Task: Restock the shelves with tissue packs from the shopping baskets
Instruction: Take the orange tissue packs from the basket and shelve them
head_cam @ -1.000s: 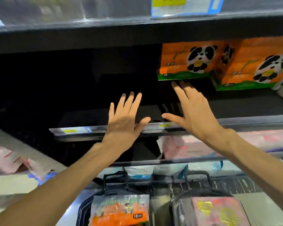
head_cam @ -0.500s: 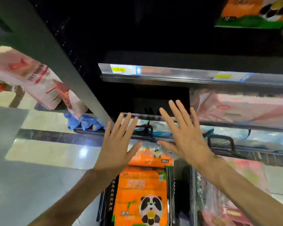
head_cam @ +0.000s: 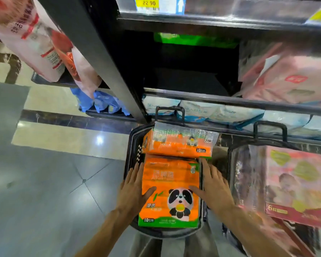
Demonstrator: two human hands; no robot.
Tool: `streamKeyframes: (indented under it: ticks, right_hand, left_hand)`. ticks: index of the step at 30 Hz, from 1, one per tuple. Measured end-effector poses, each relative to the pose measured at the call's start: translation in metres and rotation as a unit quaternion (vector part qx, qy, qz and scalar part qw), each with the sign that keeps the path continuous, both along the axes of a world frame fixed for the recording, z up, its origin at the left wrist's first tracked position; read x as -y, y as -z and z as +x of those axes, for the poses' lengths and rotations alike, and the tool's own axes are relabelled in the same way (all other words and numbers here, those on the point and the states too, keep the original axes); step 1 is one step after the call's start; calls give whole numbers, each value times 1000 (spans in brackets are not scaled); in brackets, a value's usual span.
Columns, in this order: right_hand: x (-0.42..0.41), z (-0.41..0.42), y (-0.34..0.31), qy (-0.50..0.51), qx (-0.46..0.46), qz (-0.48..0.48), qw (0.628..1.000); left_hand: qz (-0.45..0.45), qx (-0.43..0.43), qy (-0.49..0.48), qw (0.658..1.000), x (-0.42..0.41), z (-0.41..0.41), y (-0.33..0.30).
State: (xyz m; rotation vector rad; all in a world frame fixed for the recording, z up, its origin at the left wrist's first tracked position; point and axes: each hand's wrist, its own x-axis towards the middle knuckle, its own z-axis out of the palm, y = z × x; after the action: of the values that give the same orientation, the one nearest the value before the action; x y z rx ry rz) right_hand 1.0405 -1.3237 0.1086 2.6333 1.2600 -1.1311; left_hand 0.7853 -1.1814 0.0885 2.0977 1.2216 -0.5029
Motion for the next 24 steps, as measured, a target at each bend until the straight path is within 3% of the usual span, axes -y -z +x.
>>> streamKeyframes:
  ticks: [7,11,14,18,24]
  right_hand:
    - [10,-34,74,174,-153,-64,971]
    - [10,-43,108,292,-164,-24,942]
    - [12,-46,123,349,-157,-18,924]
    - [14,-51,126,323,-142,-56,934]
    - [40,-48,149,355,-213,-71,907]
  left_hand:
    - [-150,-17,-115,982,18,-12,66]
    - [-232,79,-200,949,28,-26,110]
    - [-223,116,-234,939,38,-22,109]
    - [-204,115,-259,937,41,-11,96]
    - [-179,82,-243,950,35,-14,79]
